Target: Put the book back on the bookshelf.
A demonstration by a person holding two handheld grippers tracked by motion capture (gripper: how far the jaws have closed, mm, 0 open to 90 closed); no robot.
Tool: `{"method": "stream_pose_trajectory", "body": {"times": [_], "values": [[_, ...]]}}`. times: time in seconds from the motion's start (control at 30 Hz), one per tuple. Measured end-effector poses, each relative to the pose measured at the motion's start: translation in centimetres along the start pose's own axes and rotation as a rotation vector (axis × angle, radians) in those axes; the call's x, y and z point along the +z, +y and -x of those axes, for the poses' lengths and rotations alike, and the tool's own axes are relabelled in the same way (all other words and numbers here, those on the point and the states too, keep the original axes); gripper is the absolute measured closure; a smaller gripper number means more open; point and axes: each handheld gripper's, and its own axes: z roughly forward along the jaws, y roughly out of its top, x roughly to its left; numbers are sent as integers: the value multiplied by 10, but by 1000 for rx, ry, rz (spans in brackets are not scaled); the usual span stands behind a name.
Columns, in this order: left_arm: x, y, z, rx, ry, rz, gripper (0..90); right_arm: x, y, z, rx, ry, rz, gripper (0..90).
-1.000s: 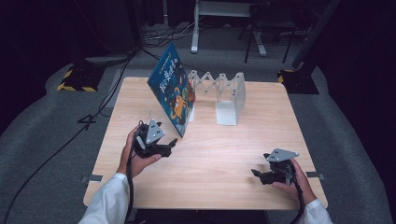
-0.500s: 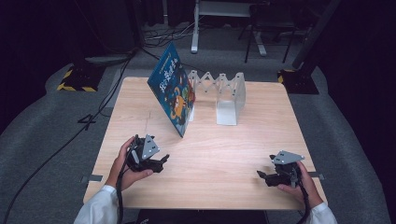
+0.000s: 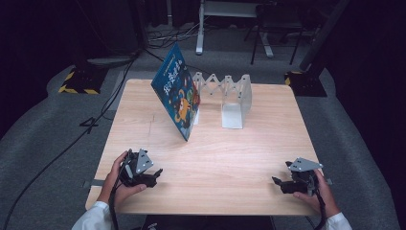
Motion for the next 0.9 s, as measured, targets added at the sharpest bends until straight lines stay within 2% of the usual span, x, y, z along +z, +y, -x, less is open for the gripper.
{"method": "stream_pose_trajectory", "body": {"times": [0.27,0.4,0.43,0.47,0.5,0.53,0.57,0.6,0.63,0.67,0.7,0.73,0.77,0.8,0.83,0.87,0.9], "values": [[-3,-18,-2,-12,2,-23,169,-5,-14,7,22,-14,-2,183],[-5,-26,-4,-35,-4,-29,169,-6,-22,11,43,-13,9,184],[-6,-29,-5,-42,-3,-30,169,-7,-28,15,66,-13,13,183],[-6,-31,-6,-54,-3,-31,169,-7,-28,15,66,-13,13,183],[-7,-34,-6,-64,-2,-34,169,-10,-34,19,93,-14,20,183],[-8,-40,-8,-90,-6,-41,170,-11,-36,21,104,-15,26,183],[-8,-40,-8,-90,-6,-41,173,-11,-36,21,104,-15,26,183],[-7,-47,-11,-123,-31,-32,170,-13,-43,25,143,-16,37,173],[-7,-51,-12,-151,-40,-29,169,-13,-45,26,157,-10,43,172],[-6,-53,-13,-168,-37,-36,170,-14,-48,28,178,-5,49,172],[-6,-53,-13,-168,-37,-36,170,-14,-48,28,178,-5,49,172],[-4,-58,-14,-201,-14,-52,170,-14,-49,29,189,-7,50,173],[-3,-61,-14,-222,-16,-47,170,-14,-49,29,203,-17,48,154],[-2,-66,-17,-260,-37,-28,167,-13,-49,30,206,-15,47,151],[-3,-68,-20,-300,-50,-38,165,-13,-49,30,219,-11,45,149],[-3,-69,-22,-324,-55,-43,164,-12,-49,31,221,-8,44,150],[-3,-69,-22,-324,-55,-43,163,-12,-49,31,221,-8,44,150]]}}
